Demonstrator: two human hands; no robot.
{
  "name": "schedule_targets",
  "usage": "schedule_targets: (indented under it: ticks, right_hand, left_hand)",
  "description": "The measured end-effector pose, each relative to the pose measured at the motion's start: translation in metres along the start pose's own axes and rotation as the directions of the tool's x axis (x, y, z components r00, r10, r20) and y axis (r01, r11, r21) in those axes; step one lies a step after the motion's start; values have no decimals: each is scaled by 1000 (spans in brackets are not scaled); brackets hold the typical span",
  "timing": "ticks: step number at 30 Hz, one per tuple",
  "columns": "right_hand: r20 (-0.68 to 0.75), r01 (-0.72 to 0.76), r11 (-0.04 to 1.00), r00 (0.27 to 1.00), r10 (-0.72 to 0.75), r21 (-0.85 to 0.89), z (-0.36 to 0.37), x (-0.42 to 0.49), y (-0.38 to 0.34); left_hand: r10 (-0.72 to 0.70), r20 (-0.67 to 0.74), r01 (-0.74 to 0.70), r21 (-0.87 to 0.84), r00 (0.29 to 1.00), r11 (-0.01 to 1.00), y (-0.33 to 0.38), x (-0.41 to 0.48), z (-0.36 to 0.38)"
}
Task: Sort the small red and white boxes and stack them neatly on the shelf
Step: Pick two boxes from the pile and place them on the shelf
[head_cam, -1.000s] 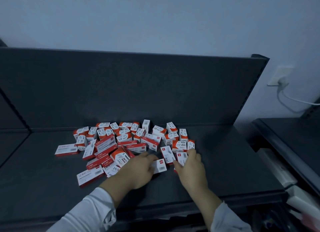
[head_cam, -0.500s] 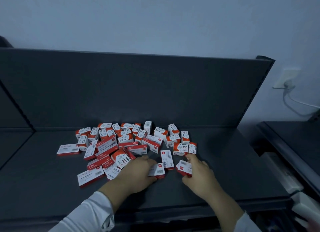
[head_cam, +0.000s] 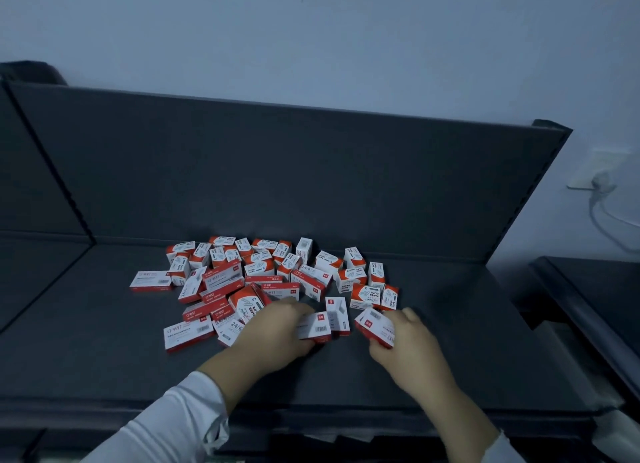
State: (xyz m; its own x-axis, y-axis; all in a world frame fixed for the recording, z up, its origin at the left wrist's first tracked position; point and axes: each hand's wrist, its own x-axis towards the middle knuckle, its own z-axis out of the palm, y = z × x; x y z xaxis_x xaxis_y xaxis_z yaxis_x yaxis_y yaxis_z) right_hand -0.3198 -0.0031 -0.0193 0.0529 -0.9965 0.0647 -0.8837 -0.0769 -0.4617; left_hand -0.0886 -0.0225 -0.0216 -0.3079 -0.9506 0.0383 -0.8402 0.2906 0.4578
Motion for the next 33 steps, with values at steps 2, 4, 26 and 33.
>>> schedule_targets:
  ticks: [2,4,26,33]
  right_hand:
    - [-25,72,995,997,-71,74,-7,3,-10]
    - [-17,135,985,991,-134,104,-12,7,-21]
    - [84,496,845,850,-519,200,60,-10,-268]
    - [69,538,801,817,-572,264,127,-49,-384]
  left_hand:
    - [-15,-63,14,-21,998,1000,3,-2,-7]
    - [-42,-105,40,-22,994,999,4,-5,-17]
    - [-365,-433,360,-97,824,928,-137,-192,-151]
    - [-426,-429,446,-57,797,893,-221,-294,-205]
